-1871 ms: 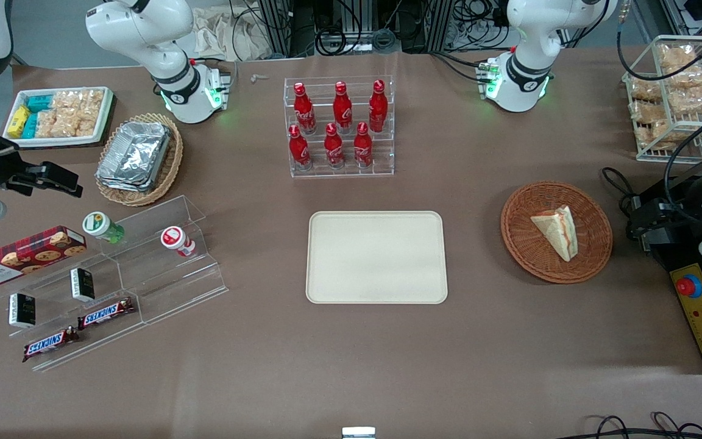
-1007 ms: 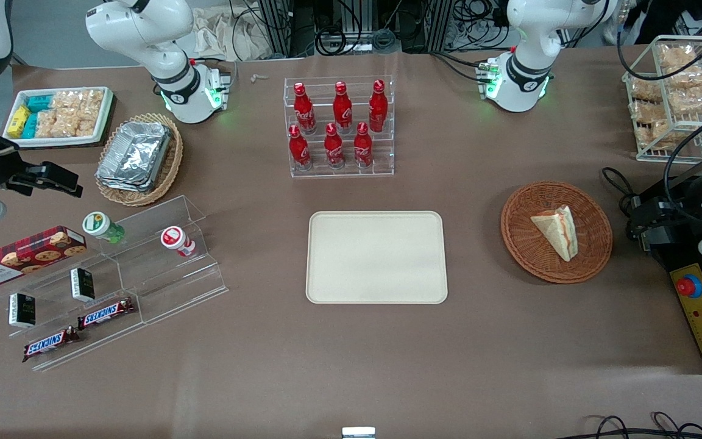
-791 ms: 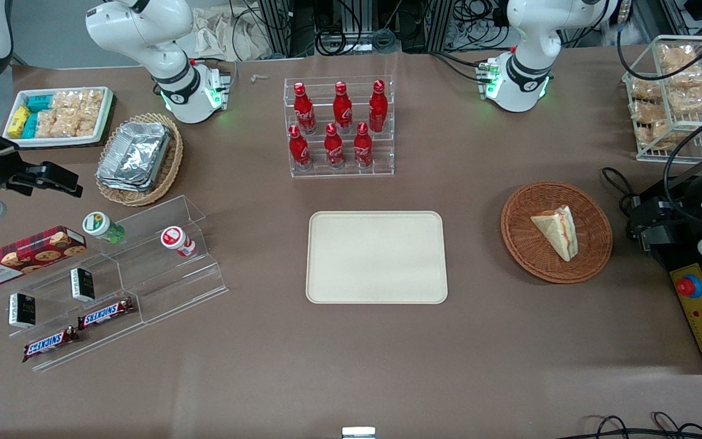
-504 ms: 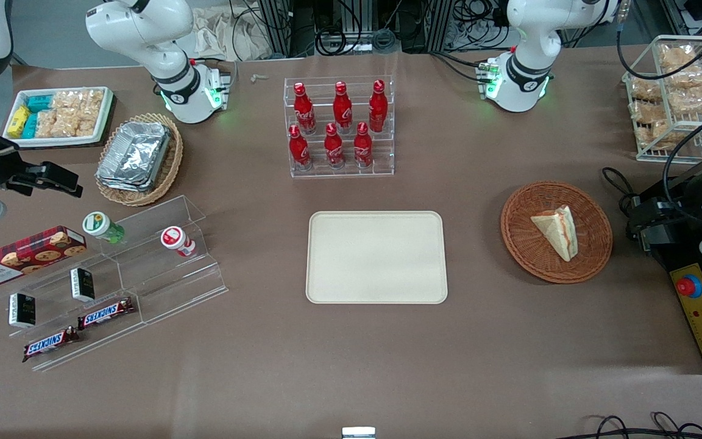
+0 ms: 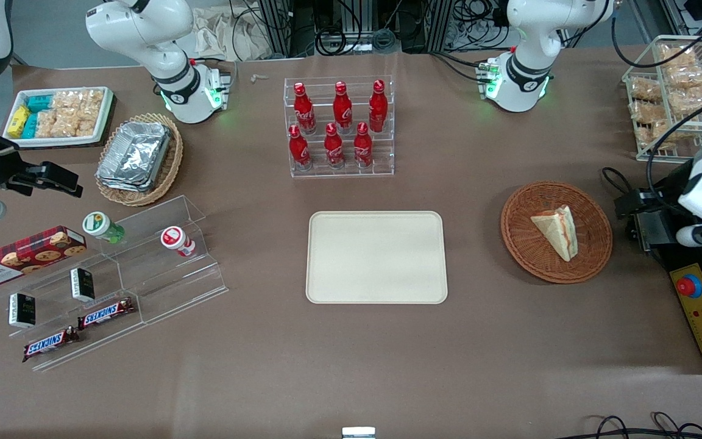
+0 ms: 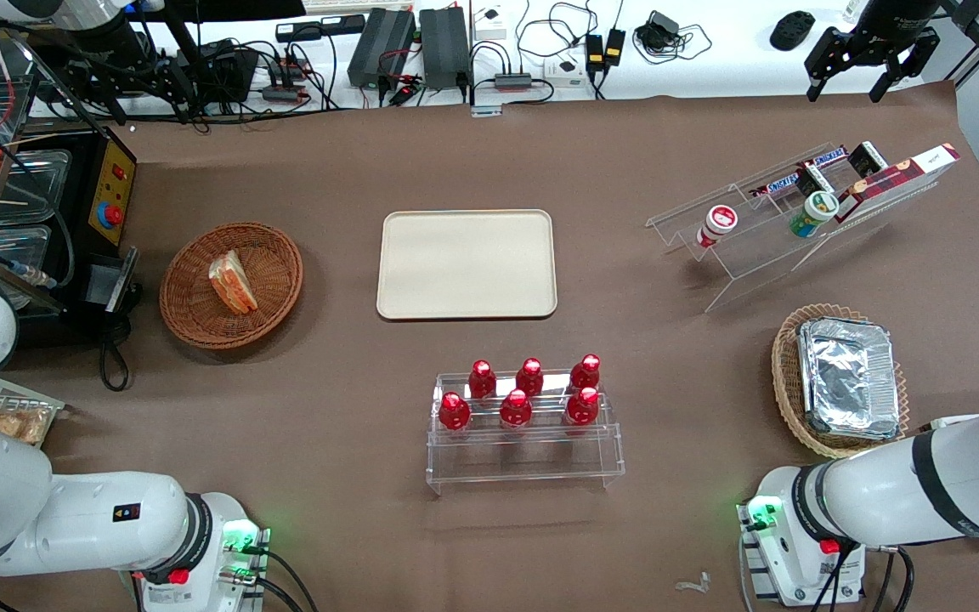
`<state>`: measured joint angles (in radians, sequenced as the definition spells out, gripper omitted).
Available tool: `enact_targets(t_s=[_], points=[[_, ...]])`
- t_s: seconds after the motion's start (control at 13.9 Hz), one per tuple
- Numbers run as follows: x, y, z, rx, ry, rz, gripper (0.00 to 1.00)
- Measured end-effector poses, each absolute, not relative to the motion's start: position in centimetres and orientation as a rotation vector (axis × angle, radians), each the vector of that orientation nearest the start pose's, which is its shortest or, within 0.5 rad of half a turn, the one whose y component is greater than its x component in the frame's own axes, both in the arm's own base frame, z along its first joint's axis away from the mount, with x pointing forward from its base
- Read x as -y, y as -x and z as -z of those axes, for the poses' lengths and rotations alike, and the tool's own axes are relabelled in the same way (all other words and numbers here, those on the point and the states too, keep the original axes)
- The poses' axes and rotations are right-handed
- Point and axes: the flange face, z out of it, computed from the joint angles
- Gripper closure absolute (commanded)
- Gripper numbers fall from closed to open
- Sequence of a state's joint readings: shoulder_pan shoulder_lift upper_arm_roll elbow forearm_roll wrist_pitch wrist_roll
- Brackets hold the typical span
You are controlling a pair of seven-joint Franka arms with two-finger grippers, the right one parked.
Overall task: Place sandwich from basket to tray
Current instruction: 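Move the open left gripper down over the sandwich in the basket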
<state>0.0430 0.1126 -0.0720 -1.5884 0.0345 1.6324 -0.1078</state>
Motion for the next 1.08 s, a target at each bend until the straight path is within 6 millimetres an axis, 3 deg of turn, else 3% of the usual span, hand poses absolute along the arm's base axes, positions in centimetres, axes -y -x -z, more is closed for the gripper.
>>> enact_targets(t_s=[0.22, 0.65, 1.08], points=[[1.2, -57.2, -52.4, 0.179, 3.097, -0.133, 0.00], [0.8, -53.0, -43.0, 0.333, 3.063, -0.242, 0.00], [0.7, -51.6, -34.9, 0.395, 3.048, -0.300, 0.00]])
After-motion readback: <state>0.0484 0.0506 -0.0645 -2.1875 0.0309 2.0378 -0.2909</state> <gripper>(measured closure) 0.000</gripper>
